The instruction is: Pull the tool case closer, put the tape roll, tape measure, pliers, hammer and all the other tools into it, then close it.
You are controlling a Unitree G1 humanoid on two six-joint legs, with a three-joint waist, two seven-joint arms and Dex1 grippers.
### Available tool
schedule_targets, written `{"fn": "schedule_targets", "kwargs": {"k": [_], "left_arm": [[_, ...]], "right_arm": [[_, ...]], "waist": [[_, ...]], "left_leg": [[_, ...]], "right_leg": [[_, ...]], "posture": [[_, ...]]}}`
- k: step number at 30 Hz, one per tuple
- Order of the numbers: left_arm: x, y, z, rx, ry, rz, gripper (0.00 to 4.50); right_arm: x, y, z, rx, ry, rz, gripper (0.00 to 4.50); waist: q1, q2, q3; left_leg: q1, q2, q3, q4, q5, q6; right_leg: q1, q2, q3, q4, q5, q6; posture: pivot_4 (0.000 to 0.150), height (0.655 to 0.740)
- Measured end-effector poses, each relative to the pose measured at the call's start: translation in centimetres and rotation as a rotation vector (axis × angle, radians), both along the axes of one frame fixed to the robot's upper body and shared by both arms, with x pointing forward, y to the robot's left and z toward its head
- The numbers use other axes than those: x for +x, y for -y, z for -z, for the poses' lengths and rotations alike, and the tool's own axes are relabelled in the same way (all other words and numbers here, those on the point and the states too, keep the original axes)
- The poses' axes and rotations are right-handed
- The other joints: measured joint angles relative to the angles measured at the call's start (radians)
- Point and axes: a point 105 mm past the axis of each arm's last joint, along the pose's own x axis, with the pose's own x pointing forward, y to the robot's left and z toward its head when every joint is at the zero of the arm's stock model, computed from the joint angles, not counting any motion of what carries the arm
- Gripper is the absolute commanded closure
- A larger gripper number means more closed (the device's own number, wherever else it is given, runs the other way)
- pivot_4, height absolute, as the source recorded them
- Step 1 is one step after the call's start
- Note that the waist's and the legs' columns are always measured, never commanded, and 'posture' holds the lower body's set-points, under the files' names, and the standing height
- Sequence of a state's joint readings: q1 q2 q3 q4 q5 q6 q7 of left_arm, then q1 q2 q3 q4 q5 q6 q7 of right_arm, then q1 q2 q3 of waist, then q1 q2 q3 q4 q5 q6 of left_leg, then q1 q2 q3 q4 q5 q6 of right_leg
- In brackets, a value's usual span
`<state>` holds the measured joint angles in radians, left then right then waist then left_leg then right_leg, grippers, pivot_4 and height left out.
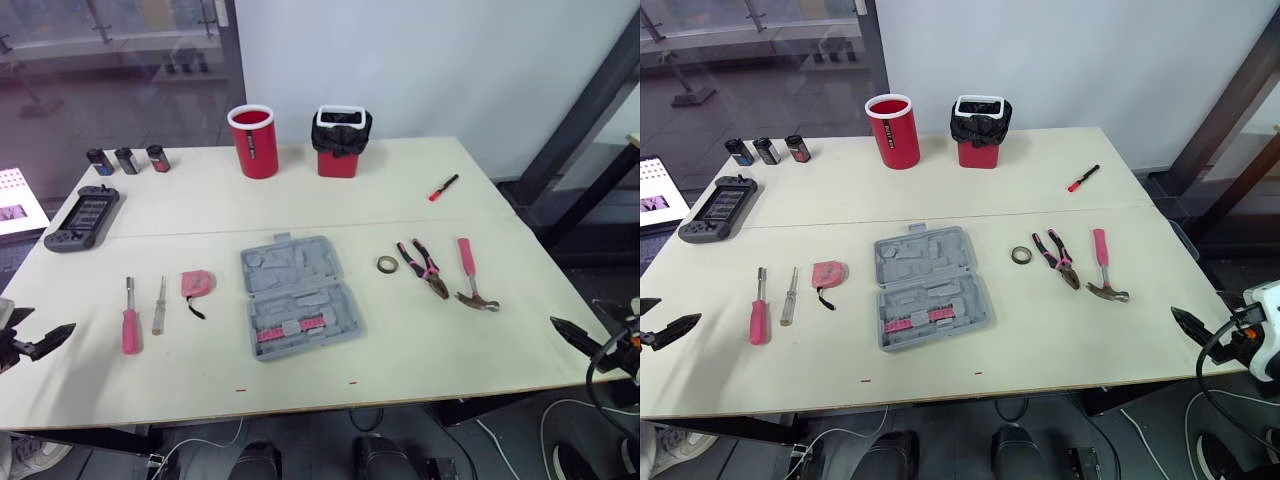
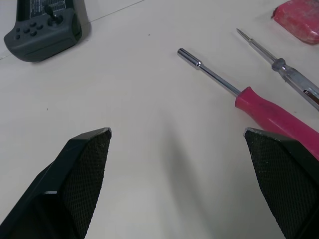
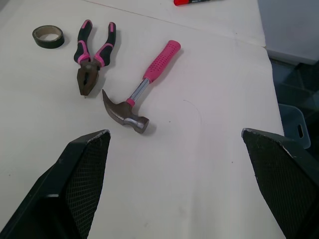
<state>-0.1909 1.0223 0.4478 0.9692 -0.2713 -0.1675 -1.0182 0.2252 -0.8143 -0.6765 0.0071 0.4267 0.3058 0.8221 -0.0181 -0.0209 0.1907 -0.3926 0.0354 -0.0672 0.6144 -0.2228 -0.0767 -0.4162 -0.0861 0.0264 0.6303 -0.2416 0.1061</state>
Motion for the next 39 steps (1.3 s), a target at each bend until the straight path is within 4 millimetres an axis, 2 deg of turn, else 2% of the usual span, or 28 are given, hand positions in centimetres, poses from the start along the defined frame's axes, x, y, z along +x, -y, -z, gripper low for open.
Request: {"fn": "schedule_targets", "kwargs": {"k": [16, 20, 22, 24, 27, 28, 29, 30, 32, 34, 36, 39], "left_arm": [[0.1, -0.1, -0.2, 0.006, 0.011, -0.012, 0.00], [0.5, 0.3, 0.1, -0.005, 0.018, -0.012, 0.00], [1.6, 1.6, 0.5, -0.037, 0.043, 0.011, 0.00], [3.7, 5.0, 1.6, -0.114, 0.080, 0.080, 0.00], [6.3, 11.1, 3.4, -0.230, 0.100, 0.201, 0.00], [7.2, 13.5, 4.0, -0.277, 0.101, 0.243, 0.57], [7.9, 15.8, 4.3, -0.310, 0.101, 0.287, 0.83], [8.3, 17.5, 4.3, -0.326, 0.102, 0.322, 1.38], [9.1, 20.1, 4.2, -0.347, 0.107, 0.366, 2.42], [9.9, 21.9, 4.2, -0.349, 0.100, 0.386, 3.47], [10.2, 23.6, 4.6, -0.352, 0.087, 0.416, 4.47], [10.1, 24.0, 5.3, -0.338, 0.050, 0.416, 4.47]], "right_arm": [[0.0, 0.1, 0.1, 0.002, -0.002, 0.015, 0.04], [0.5, -0.6, 0.4, 0.015, -0.014, 0.020, 0.04], [1.5, -2.2, 0.5, 0.040, -0.017, -0.014, 0.04], [3.5, -5.6, 0.5, 0.062, -0.010, -0.107, 0.04], [6.4, -10.7, 0.2, 0.069, 0.001, -0.233, 0.85], [7.4, -12.3, 0.0, 0.068, 0.008, -0.264, 1.38], [8.4, -13.9, 0.0, 0.048, 0.008, -0.296, 1.83], [9.0, -15.1, 0.1, 0.033, 0.005, -0.323, 2.42], [10.3, -18.1, 0.7, 0.014, -0.011, -0.387, 3.42], [11.8, -20.2, 1.5, 0.000, -0.042, -0.424, 4.47], [12.8, -22.2, 2.5, -0.036, -0.078, -0.474, 4.50], [14.4, -23.7, 3.6, -0.098, -0.120, -0.529, 4.50]], "waist": [[0.000, 0.000, 0.000], [-0.001, 0.000, 0.000], [0.000, 0.000, 0.000], [0.000, 0.001, -0.001], [0.001, 0.000, -0.001], [0.002, 0.000, -0.001], [0.002, 0.000, -0.001], [0.002, 0.000, -0.001], [0.000, 0.000, -0.001], [-0.003, 0.000, -0.001], [-0.003, 0.000, -0.001], [-0.005, 0.000, -0.001]], "left_leg": [[0.000, 0.000, 0.000, 0.000, 0.000, 0.000], [0.001, 0.000, 0.000, 0.000, 0.000, 0.000], [0.002, 0.000, 0.000, 0.000, 0.000, 0.000], [0.003, 0.000, 0.000, 0.001, 0.000, 0.000], [0.003, 0.000, -0.001, 0.002, 0.000, 0.000], [0.002, 0.000, -0.001, 0.002, 0.000, 0.000], [0.002, 0.000, -0.002, 0.002, 0.000, 0.000], [0.001, 0.000, -0.003, 0.002, 0.000, 0.000], [0.002, 0.000, -0.004, 0.001, 0.000, 0.000], [0.002, 0.000, -0.005, 0.001, 0.000, 0.000], [0.002, 0.000, -0.005, 0.001, 0.000, 0.000], [0.002, 0.000, -0.005, 0.001, 0.000, 0.000]], "right_leg": [[0.000, 0.000, 0.000, 0.000, 0.000, 0.000], [0.001, 0.000, 0.000, 0.000, 0.000, 0.000], [0.002, 0.000, 0.000, 0.000, 0.000, 0.000], [0.005, 0.000, 0.000, 0.000, 0.000, 0.000], [0.005, 0.000, 0.000, 0.000, 0.001, 0.000], [0.005, 0.000, 0.000, 0.000, 0.001, 0.001], [0.005, 0.001, 0.000, 0.000, 0.002, 0.004], [0.005, 0.002, 0.000, 0.000, 0.002, 0.005], [0.005, 0.003, 0.000, 0.000, 0.001, 0.006], [0.005, 0.004, 0.000, 0.001, 0.002, 0.006], [0.005, 0.004, 0.000, 0.001, 0.002, 0.006], [0.005, 0.004, 0.000, 0.000, 0.002, 0.006]], "posture": [[0.150, 0.7387], [0.150, 0.7387], [0.150, 0.7387], [0.150, 0.7387], [0.150, 0.7387], [0.150, 0.7387], [0.150, 0.7387], [0.150, 0.7387], [0.150, 0.7387], [0.150, 0.7387], [0.150, 0.7387], [0.150, 0.7387]]}}
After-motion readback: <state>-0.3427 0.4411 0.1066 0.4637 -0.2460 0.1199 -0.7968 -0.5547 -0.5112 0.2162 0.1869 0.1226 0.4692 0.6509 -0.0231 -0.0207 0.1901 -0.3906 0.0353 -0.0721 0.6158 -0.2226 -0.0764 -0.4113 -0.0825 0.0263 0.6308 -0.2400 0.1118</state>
